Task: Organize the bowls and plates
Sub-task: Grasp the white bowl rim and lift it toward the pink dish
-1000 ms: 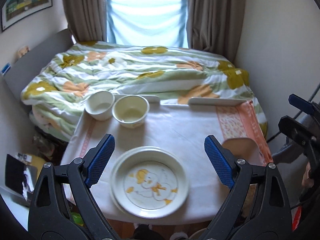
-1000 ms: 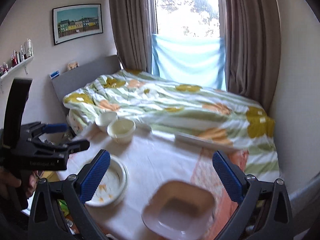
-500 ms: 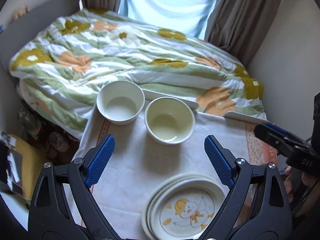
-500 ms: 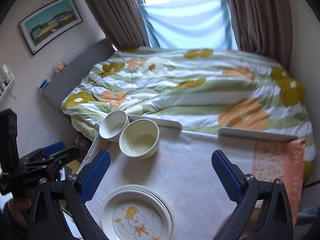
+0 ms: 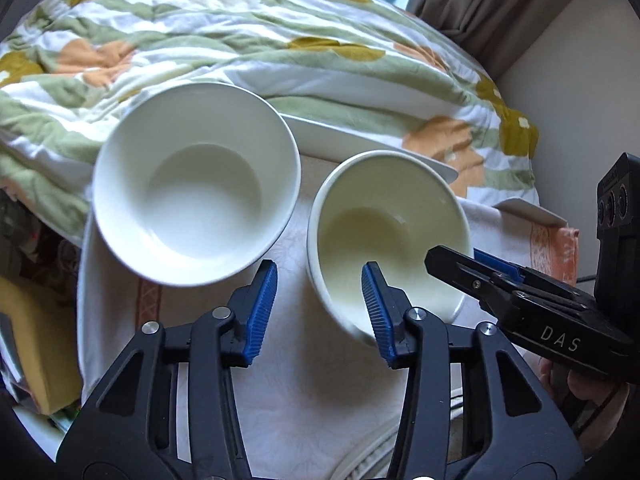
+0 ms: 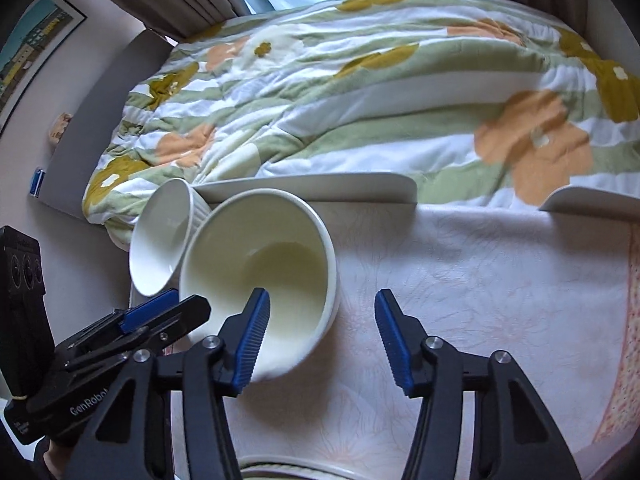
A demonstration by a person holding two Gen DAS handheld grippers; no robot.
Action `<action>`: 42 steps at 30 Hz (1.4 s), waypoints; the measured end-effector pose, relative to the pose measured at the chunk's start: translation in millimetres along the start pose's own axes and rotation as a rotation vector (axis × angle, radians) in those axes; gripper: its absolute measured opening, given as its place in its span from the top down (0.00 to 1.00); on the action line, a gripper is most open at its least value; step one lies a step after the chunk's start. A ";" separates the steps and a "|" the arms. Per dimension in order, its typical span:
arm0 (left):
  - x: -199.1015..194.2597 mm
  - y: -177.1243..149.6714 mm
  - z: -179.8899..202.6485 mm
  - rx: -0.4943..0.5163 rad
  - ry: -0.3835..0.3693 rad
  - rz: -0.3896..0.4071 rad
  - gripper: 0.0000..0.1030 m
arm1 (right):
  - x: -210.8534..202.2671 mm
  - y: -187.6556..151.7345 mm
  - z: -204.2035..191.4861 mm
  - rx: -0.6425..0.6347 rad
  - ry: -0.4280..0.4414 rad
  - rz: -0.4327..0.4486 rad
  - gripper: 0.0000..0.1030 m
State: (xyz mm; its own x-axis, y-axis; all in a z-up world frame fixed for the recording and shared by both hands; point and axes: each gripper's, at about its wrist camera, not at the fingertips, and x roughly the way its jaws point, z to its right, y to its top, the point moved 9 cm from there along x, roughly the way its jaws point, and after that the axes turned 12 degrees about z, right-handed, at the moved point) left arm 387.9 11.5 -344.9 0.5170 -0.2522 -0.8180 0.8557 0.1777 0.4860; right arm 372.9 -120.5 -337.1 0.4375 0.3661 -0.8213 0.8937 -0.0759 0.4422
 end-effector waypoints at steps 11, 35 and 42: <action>20.4 2.4 4.9 0.080 0.002 -0.008 0.83 | 20.9 -3.4 -4.4 0.005 -0.015 -0.034 0.83; -20.5 1.1 40.6 0.152 -0.004 0.019 0.83 | -25.7 -4.3 0.2 0.017 -0.059 0.003 0.84; -58.4 -8.7 98.7 0.202 -0.042 0.065 0.83 | -86.6 -7.0 21.2 0.038 -0.062 0.064 0.84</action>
State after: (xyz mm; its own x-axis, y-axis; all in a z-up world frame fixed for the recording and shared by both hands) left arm 352.5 -69.2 -271.0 0.5682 -0.2862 -0.7715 0.8055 0.0019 0.5925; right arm 330.8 -171.3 -276.7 0.4982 0.3010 -0.8131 0.8663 -0.1328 0.4816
